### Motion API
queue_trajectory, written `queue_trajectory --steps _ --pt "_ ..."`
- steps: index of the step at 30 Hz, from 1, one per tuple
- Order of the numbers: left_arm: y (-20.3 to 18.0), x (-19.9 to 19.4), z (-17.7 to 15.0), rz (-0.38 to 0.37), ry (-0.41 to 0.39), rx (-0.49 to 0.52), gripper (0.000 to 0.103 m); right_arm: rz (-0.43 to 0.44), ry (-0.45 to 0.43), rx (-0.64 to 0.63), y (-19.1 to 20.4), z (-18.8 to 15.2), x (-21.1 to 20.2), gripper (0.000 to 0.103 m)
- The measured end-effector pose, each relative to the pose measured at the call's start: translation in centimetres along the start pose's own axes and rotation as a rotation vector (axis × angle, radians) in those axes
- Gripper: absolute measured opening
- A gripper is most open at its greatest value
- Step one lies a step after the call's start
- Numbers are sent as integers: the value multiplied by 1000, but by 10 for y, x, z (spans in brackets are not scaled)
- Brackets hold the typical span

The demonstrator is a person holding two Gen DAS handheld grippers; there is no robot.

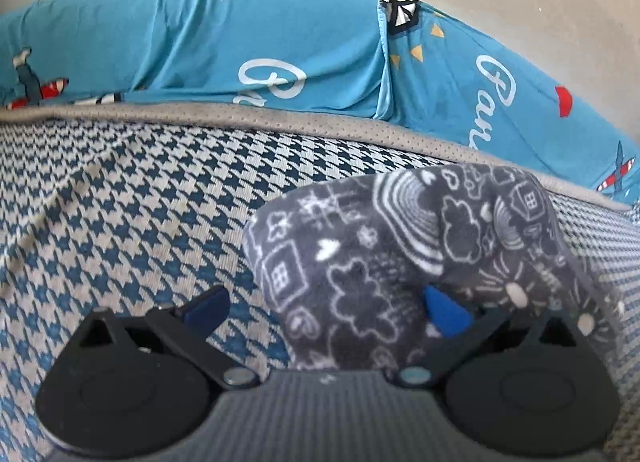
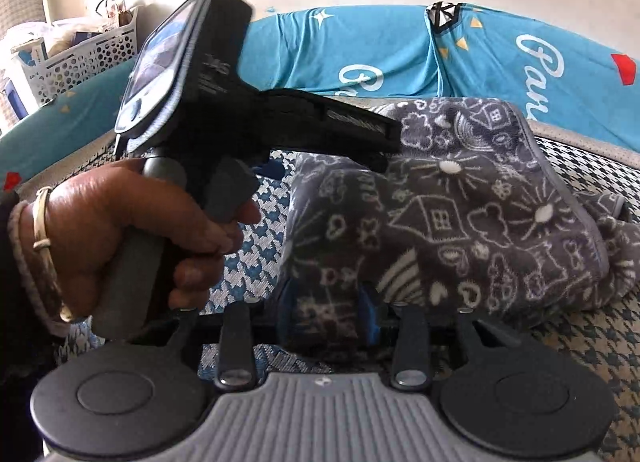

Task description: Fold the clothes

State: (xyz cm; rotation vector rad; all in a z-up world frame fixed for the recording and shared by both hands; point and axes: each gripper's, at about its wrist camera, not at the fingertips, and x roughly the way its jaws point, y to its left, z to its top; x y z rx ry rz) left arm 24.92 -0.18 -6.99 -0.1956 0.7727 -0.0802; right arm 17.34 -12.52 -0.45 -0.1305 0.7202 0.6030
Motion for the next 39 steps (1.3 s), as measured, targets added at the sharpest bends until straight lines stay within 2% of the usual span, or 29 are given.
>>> queue_trajectory --steps 3,6,9,12,15,19,21,24,27,33,39 --pt "3 -2 3 -24 14 -29 103 6 -3 -15 0 3 -4 40" --pt "4 -11 8 -38 -10 -26 103 39 -21 18 -10 9 -15 39" --pt "3 -22 13 -45 -41 -19 103 49 -79 73 -26 17 -27 38" --pt "4 -27 17 -61 -50 -35 103 -5 -155 104 -40 23 -38 38" --pt "1 -25 17 -64 -18 -23 103 -80 -181 166 -54 28 -39 38" --pt "-4 -20 13 -56 13 0 103 -182 -141 280 -76 28 -28 38" --pt "-6 -18 10 -56 20 5 103 -200 -112 360 -91 26 -22 38" --pt "-6 -15 6 -60 27 -1 103 -190 -50 500 -114 22 -6 35" --pt "-7 -14 4 -53 28 -1 103 -175 -55 589 -126 18 2 34" --pt "-13 -27 6 -31 28 14 103 -216 -67 531 -117 22 10 36" --pt "-18 -56 -2 -4 17 6 103 -210 -92 511 -112 20 8 45"
